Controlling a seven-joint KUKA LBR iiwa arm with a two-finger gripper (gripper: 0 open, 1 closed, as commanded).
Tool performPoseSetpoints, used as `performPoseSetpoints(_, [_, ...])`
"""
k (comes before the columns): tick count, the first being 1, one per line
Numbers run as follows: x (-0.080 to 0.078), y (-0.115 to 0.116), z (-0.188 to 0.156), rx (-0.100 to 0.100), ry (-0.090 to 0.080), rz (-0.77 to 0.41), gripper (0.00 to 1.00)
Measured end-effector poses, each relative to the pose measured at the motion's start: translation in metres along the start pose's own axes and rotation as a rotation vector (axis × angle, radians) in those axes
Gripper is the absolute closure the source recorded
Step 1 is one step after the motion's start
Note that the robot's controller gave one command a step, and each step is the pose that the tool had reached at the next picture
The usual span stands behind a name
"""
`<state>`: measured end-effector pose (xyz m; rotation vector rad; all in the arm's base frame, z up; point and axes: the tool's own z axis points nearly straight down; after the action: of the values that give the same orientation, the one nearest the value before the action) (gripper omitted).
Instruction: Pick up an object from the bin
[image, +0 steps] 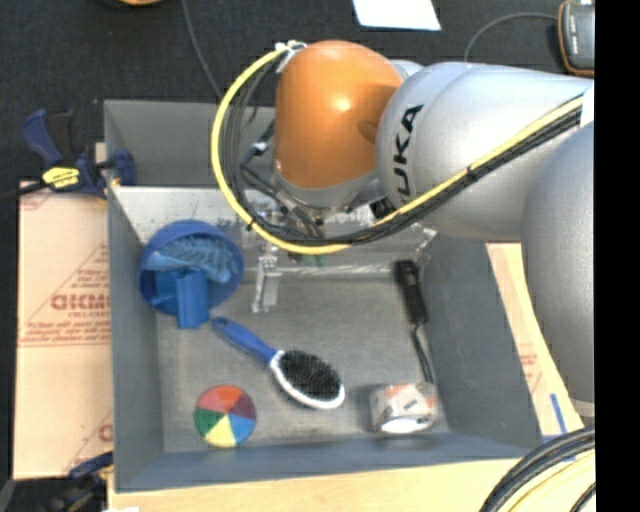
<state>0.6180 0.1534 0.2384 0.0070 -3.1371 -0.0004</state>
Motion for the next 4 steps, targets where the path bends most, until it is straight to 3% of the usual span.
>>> performPoseSetpoints(1, [-0.001,-0.001,-0.005,-0.001,-0.008,0.005,0.00])
performPoseSetpoints(2, [0.025,-0.026,0.109,-0.003,-0.010,0.229,0.00])
performPoseSetpoints(3, [0.058,-0.054,0.082,-0.007,-0.017,0.393,0.00])
performPoseSetpoints(4, [0.057,-0.040,0.139,-0.003,-0.004,0.430,0.00])
